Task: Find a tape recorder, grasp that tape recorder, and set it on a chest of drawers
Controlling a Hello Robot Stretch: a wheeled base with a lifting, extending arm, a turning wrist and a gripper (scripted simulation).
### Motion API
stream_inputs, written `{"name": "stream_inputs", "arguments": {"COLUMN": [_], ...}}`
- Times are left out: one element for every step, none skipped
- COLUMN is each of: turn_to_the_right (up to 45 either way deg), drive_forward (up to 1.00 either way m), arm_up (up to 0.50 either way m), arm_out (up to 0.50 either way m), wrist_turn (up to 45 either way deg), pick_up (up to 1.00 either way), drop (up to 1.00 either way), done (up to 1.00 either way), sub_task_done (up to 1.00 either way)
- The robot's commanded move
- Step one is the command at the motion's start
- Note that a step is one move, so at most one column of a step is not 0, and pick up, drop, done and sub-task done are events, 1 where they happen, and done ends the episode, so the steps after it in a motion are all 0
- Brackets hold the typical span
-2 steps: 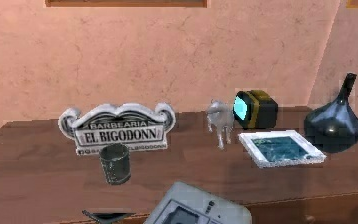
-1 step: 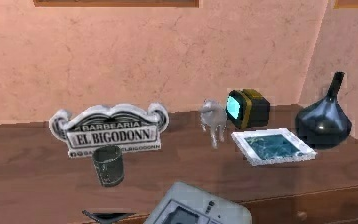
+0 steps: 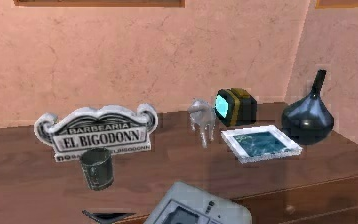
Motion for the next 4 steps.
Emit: {"name": "stream_inputs", "arguments": {"turn_to_the_right": [-15.0, 3.0, 0.0, 18.0], "drive_forward": [0.0, 0.0, 0.15, 0.0], "arm_up": [0.0, 0.0, 0.0, 0.0], "arm_out": [0.0, 0.0, 0.0, 0.0], "wrist_turn": [0.0, 0.0, 0.0, 0.0], "pick_up": [0.0, 0.0, 0.0, 0.0], "drop": [0.0, 0.0, 0.0, 0.0], "done": [0.0, 0.0, 0.0, 0.0], "sub_task_done": [0.0, 0.0, 0.0, 0.0]}}
